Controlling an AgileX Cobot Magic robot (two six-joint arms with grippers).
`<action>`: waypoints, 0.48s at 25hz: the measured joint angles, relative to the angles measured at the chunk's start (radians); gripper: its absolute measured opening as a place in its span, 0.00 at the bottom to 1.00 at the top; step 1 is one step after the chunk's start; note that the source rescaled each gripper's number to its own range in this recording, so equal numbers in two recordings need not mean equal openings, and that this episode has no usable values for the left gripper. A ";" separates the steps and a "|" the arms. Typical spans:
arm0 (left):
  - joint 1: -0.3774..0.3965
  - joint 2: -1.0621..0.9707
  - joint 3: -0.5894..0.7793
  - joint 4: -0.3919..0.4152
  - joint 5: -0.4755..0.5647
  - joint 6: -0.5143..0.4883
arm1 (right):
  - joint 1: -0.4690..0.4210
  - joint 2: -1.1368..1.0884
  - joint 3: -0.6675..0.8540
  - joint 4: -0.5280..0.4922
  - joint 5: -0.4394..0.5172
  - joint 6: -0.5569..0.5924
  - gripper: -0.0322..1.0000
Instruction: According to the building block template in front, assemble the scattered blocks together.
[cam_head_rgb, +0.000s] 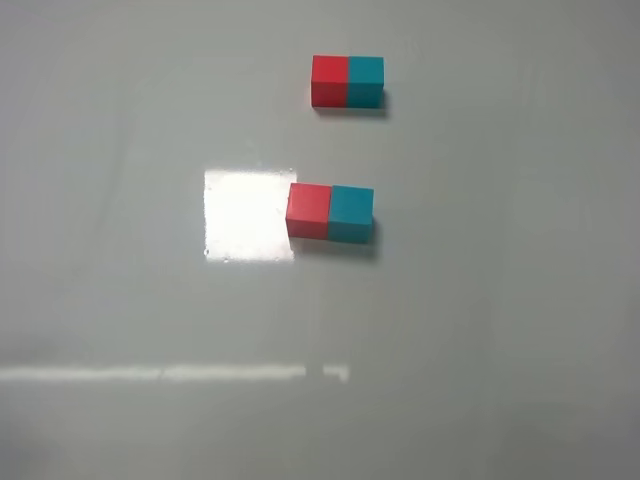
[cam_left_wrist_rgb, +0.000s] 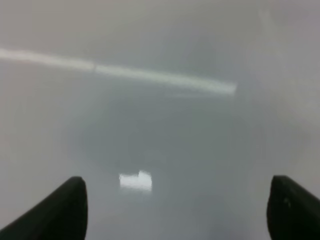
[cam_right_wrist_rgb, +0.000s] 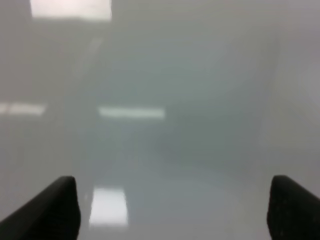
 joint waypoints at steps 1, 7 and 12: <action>0.000 0.000 0.000 0.000 0.000 0.000 | 0.000 -0.007 0.018 0.000 0.000 0.000 0.73; 0.000 0.000 0.000 0.000 0.000 -0.001 | 0.000 -0.009 0.047 0.003 -0.055 -0.004 0.73; 0.000 0.000 0.000 0.000 0.000 -0.003 | 0.000 -0.010 0.078 0.002 -0.122 -0.014 0.73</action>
